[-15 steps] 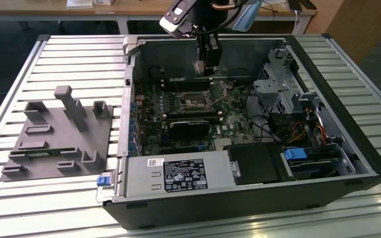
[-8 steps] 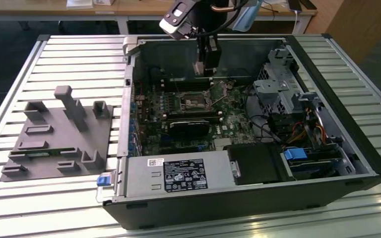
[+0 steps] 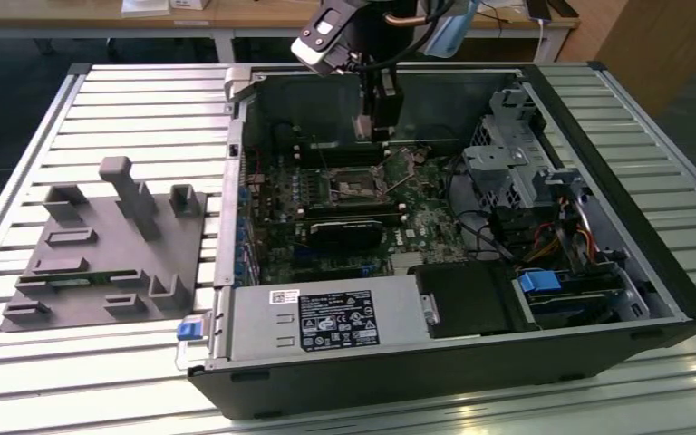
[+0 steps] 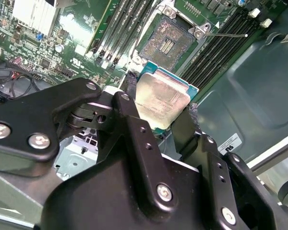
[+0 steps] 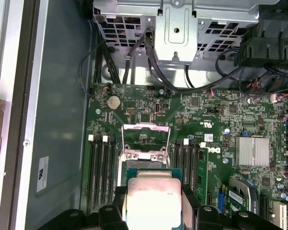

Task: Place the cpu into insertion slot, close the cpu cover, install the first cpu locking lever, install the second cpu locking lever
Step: 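Place the cpu into insertion slot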

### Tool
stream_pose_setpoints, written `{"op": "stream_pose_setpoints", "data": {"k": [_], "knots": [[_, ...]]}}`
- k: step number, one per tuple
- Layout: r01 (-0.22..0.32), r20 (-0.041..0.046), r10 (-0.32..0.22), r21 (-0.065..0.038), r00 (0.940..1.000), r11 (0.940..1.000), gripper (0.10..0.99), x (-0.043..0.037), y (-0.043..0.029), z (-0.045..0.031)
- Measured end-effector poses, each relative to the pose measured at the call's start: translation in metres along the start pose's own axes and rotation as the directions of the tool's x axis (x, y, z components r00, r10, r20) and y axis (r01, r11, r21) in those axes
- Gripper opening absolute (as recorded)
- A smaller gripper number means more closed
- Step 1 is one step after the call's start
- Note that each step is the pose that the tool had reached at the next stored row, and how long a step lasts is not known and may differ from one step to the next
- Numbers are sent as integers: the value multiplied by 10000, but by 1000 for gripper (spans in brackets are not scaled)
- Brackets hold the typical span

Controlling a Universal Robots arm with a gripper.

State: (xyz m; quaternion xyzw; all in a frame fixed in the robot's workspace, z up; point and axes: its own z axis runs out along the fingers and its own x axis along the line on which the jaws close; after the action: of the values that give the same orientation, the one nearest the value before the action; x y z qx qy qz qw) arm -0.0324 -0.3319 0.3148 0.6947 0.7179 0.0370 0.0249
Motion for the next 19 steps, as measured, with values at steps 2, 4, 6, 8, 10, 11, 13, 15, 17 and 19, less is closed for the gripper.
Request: {"op": "stream_pose_setpoints", "data": {"k": [2,4,6,8,10,11,13,15,17,19], "knots": [[-16,2,16,0,10000,10000,537,2,-1,12],[-32,3,32,-1,10000,10000,537,5,-2,25],[-58,5,58,-1,10000,10000,537,8,-4,47],[-130,13,130,-2,9999,9999,537,20,-8,102],[-144,13,144,-2,9999,9999,537,23,-9,116],[-151,14,151,-2,9999,9999,537,25,-10,122],[-165,15,165,-2,9999,9999,537,28,-11,134],[-180,16,180,-3,9998,9998,537,30,-12,146],[-195,17,195,-3,9998,9998,537,34,-13,158],[-206,18,206,-3,9998,9998,537,37,-14,170]]}}
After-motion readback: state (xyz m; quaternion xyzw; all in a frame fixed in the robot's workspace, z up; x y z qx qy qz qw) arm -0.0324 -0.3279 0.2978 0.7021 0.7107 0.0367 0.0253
